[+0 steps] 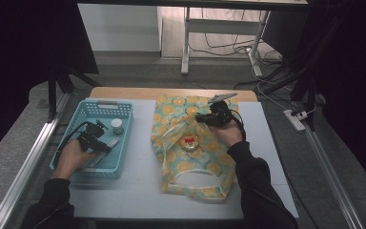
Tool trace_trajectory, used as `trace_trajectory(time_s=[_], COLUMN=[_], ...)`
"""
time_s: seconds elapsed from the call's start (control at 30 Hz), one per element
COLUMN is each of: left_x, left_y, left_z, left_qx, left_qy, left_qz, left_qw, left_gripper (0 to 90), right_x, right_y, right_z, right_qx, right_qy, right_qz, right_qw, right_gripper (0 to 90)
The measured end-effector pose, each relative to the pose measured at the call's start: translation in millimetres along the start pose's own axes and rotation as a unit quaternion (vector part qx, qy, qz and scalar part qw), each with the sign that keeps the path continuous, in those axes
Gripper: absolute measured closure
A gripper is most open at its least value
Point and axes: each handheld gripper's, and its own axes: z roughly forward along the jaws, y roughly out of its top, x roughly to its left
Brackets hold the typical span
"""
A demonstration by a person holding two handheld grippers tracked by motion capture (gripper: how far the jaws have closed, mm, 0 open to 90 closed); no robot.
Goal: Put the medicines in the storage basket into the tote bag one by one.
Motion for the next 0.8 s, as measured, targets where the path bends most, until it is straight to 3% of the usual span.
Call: trace_trajectory(time_s=[0.23, 0.37, 0.47, 0.6, 0.8], left_x=[0.7, 3.4, 3.3, 5.3, 7.8], left_y=[0.0, 0.0, 0.3, -0.6, -1.1], left_z=[-1.0, -8.4, -10.4, -14.3, -24.2], left_qx=[-0.004, -0.028, -0.03, -0.043, -0.06], left_qy=[-0.002, -0.024, -0.017, -0.026, -0.022], left_qz=[-0.005, -0.007, -0.004, -0.01, -0.012], left_qw=[1.0, 0.9993, 0.9994, 0.9987, 0.9979], left_gripper=[66.3, 69.1, 69.1, 69.1, 69.1], right_x=[-1.2, -2.4, -2.6, -2.6, -2.8], right_y=[-0.2, 0.2, 0.2, 0.7, 1.8], right_z=[-0.6, -0.9, -0.8, -1.3, -2.7], right_qx=[-0.001, -0.002, -0.002, -0.003, -0.004], right_qy=[-0.001, -0.001, -0.002, -0.002, -0.003], right_qz=[0.001, 0.003, 0.003, 0.003, 0.003], right_qw=[1.0, 1.0, 1.0, 1.0, 1.0], right_gripper=[90.0, 90.0, 90.0, 90.0, 90.0])
